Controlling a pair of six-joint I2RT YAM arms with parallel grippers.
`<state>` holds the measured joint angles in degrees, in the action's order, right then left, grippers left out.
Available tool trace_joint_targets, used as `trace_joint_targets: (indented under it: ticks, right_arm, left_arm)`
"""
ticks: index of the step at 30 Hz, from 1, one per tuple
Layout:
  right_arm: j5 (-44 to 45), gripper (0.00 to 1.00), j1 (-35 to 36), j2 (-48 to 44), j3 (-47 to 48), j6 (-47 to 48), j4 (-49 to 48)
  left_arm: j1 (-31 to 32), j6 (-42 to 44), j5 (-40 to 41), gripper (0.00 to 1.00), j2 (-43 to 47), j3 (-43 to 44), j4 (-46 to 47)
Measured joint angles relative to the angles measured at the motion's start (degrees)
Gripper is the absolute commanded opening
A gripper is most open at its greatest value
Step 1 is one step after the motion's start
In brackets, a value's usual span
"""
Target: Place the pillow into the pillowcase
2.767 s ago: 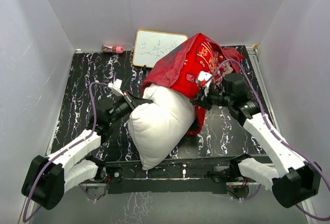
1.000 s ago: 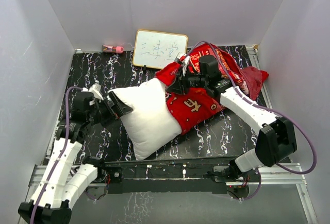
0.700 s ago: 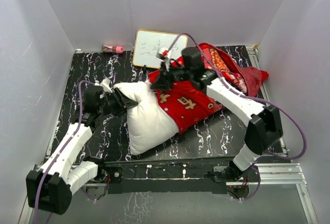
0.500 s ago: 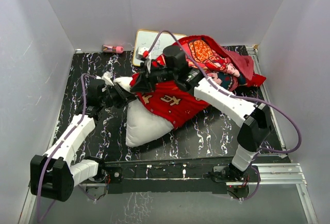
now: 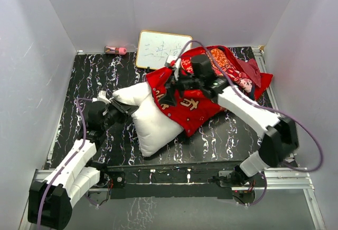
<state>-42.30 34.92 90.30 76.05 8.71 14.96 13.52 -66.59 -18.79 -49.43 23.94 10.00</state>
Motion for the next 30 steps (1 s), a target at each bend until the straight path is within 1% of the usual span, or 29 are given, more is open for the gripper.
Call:
trace_joint_targets:
  ticks: [3, 4, 5, 7, 10, 12, 14, 18, 21, 24, 27, 30]
  right_arm:
    - [-1.9, 0.99, -1.2, -9.5, -2.4, 3.1, 0.2]
    - [-2.6, 0.99, -1.2, -13.3, -3.6, 4.0, 0.1]
    - [-3.2, 0.99, -1.3, -16.4, -4.5, 5.0, 0.3]
    - [-4.9, 0.99, -1.8, -22.9, -6.9, 8.1, 1.6]
    - [-4.7, 0.99, -3.8, -29.0, -11.6, 12.3, 4.7]
    - [-3.1, 0.99, -5.3, -30.7, -15.2, 13.9, 6.7]
    - [-1.0, 0.96, -6.0, -30.9, -18.3, 14.6, 8.3]
    - [3.8, 0.95, -6.4, -29.5, -24.5, 14.3, 10.9]
    - [8.4, 0.96, -4.3, -29.3, -27.4, 13.8, 11.0]
    - [11.8, 0.94, -1.2, -28.7, -28.3, 13.6, 10.4]
    - [14.4, 0.89, 0.9, -27.1, -28.3, 13.4, 8.7]
    - [16.7, 0.84, 1.4, -25.7, -29.3, 13.0, 6.1]
  left_arm:
    - [0.1, -0.7, 1.4, 0.52, 1.1, 0.1, -1.0]
    - [0.1, -0.3, 1.7, 0.61, 1.2, 0.5, -2.0]
    - [0.1, 0.4, 2.0, 0.68, 1.1, 1.5, -3.9]
    - [0.1, 3.1, 2.9, 0.77, 0.9, 4.8, -9.1]
    - [0.2, 10.0, 4.9, 0.80, 0.4, 12.9, -20.6]
    - [0.2, 14.4, 6.3, 0.81, 0.5, 17.9, -27.3]
    - [0.2, 18.1, 6.9, 0.81, 1.2, 22.1, -34.1]
    - [0.2, 20.4, 5.1, 0.81, 5.9, 23.9, -42.9]
    - [0.3, 19.0, 1.7, 0.81, 9.1, 23.8, -45.6]
    - [0.3, 17.0, -1.3, 0.82, 11.4, 22.7, -45.7]
    - [0.4, 16.4, -2.6, 0.87, 11.9, 21.2, -46.3]
    - [0.6, 16.6, -3.0, 0.89, 10.0, 20.0, -46.6]
